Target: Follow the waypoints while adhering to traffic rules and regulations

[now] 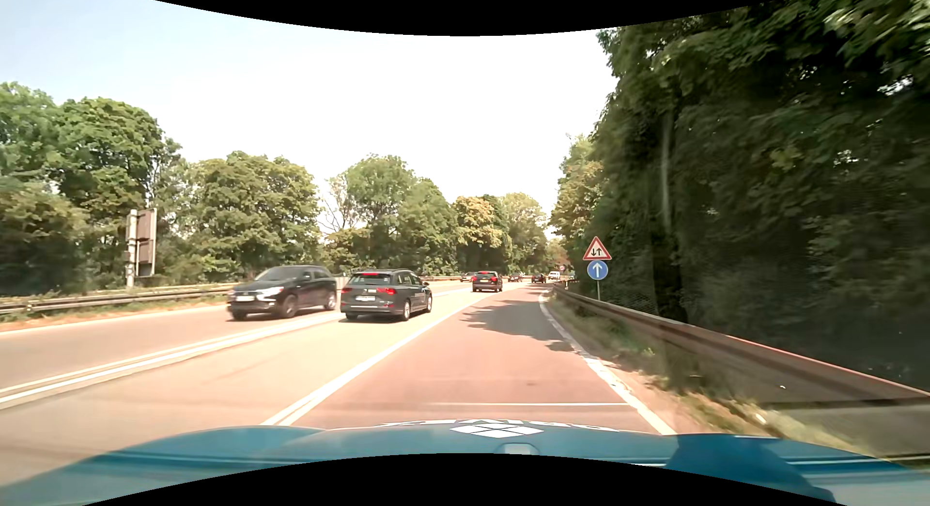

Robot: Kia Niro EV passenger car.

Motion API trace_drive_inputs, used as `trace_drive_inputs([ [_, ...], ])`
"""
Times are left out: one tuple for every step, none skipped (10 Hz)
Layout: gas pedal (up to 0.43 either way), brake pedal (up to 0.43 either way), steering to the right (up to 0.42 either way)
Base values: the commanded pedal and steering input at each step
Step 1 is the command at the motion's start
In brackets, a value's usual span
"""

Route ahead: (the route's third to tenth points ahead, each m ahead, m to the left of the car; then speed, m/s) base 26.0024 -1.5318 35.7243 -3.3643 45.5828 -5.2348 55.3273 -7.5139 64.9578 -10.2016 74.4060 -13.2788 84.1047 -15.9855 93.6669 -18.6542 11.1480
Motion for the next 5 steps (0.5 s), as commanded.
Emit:
trace_drive_inputs([
  [0.079, 0.0, 0.021],
  [0.0, 0.0, 0.021],
  [0.0, 0.0, 0.022],
  [0.0, 0.0, 0.022],
  [0.0, 0.0, 0.021],
])
